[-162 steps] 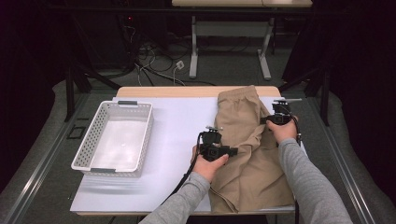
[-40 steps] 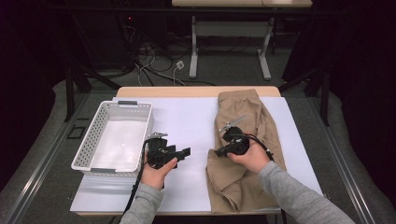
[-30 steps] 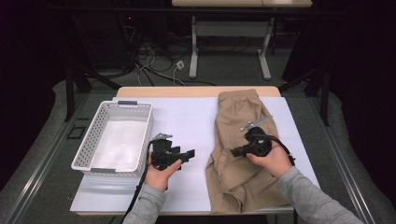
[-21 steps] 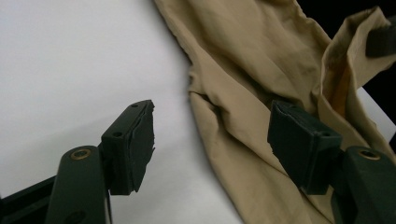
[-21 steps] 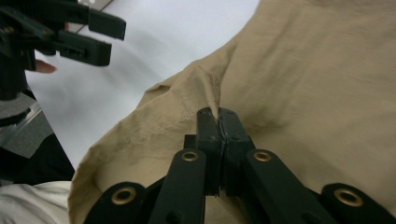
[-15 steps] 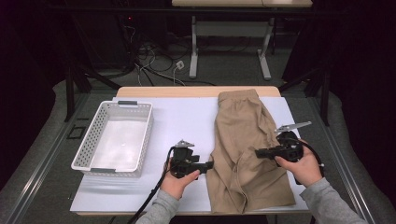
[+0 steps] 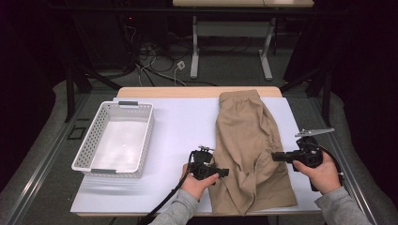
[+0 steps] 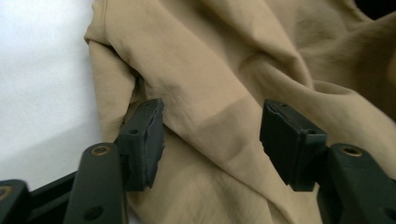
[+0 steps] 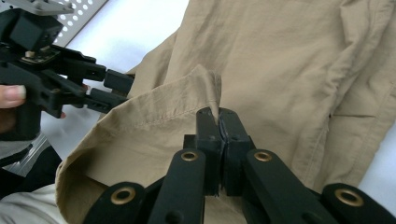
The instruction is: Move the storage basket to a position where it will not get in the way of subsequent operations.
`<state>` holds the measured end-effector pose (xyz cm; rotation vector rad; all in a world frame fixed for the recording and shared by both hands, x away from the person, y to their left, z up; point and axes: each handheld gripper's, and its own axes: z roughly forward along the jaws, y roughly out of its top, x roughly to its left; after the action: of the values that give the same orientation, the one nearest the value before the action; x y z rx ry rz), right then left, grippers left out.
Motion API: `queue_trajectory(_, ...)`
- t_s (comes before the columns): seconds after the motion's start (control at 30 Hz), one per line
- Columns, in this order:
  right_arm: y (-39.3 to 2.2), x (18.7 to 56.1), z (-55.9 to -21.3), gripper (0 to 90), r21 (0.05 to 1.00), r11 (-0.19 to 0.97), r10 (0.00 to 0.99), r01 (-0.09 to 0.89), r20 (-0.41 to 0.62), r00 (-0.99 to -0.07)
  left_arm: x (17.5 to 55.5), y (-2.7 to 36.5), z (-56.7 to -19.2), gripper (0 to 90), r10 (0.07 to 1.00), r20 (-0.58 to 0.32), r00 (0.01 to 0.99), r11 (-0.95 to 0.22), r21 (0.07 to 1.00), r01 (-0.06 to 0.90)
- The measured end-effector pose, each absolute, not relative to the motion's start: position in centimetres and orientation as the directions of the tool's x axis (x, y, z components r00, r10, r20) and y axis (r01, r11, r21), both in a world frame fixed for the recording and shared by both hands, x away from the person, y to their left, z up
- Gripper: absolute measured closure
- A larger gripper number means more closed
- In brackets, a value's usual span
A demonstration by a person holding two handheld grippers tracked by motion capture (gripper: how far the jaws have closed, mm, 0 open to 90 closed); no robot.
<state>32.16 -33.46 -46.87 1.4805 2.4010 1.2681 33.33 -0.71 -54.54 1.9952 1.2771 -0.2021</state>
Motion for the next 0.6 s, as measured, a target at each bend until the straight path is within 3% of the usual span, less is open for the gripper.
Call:
queue_trajectory(0.07,-33.7,32.1,-47.0,88.5,0.656,0.204,0.764,0.726,0.357,-0.538,33.4,-1.0,-54.7,47.2,0.724,-0.484,0.491,-0.230,0.501,0.834)
queue_trajectory(0.27,-34.1,31.9,-47.4,88.4,0.650,0.202,0.765,0.733,0.363,-0.532,33.9,-1.1,-54.7,79.9,0.733,-0.460,0.502,-0.244,0.511,0.824)
queue_trajectory(0.33,-34.3,31.7,-47.4,88.4,0.651,0.197,0.766,0.733,0.365,-0.529,34.0,-0.9,-54.4,85.5,0.727,-0.463,0.507,-0.237,0.524,0.818)
queue_trajectory(0.6,-35.3,30.6,-47.9,88.4,0.644,0.193,0.771,0.740,0.367,-0.520,34.5,1.3,-52.5,90.0,0.726,-0.458,0.512,-0.218,0.553,0.804)
